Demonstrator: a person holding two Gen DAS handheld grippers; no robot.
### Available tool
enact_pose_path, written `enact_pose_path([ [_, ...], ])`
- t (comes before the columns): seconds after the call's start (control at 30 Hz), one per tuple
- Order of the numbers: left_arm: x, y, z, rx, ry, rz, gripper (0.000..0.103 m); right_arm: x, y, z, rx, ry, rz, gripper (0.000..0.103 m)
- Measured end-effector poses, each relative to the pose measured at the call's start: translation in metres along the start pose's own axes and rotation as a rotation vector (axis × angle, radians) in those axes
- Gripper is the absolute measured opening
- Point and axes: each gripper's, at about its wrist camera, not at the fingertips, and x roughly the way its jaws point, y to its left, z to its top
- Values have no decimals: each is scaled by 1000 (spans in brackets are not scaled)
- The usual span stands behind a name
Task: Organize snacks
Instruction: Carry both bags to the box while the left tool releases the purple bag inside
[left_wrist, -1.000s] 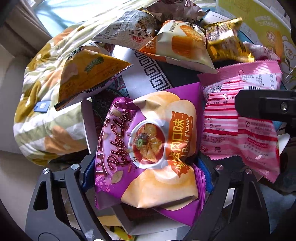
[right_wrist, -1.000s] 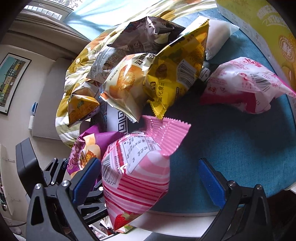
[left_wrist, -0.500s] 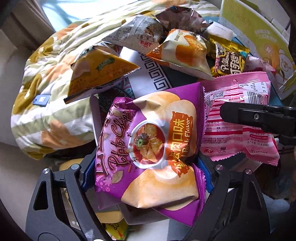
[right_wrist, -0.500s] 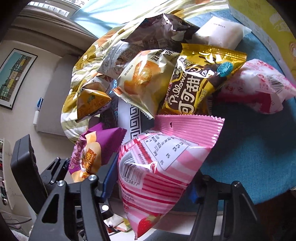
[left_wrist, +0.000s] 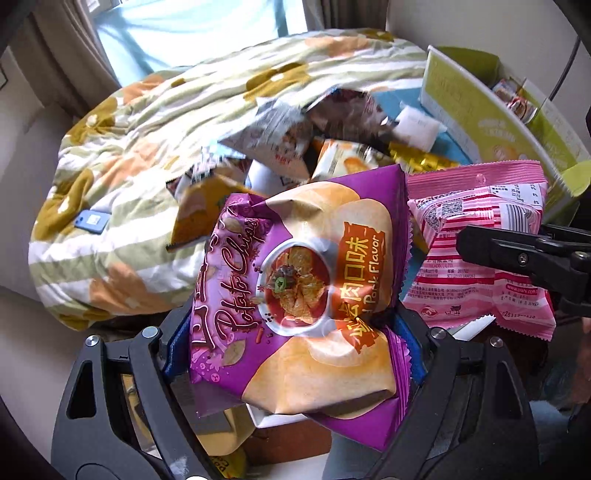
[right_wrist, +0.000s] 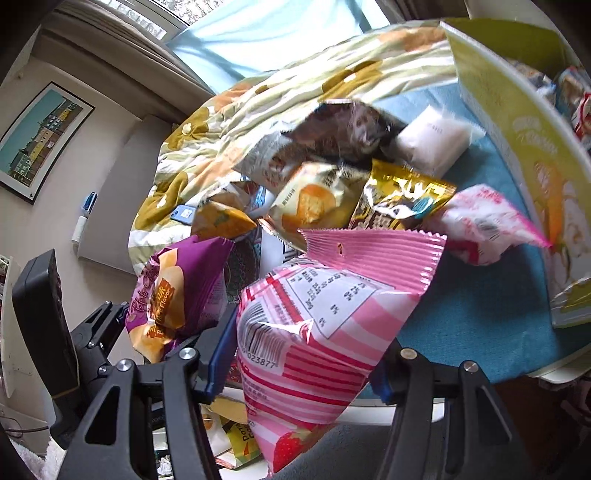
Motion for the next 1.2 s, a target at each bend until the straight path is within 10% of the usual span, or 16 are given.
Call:
enact_pose_path([
  [0.67, -80, -161, 150, 47, -245, -23, 85, -175, -82, 77, -107, -273, -130, 56],
  [1.2, -12, -329, 205, 58, -119, -76, 88, -237, -219, 123, -118, -218, -199, 56],
])
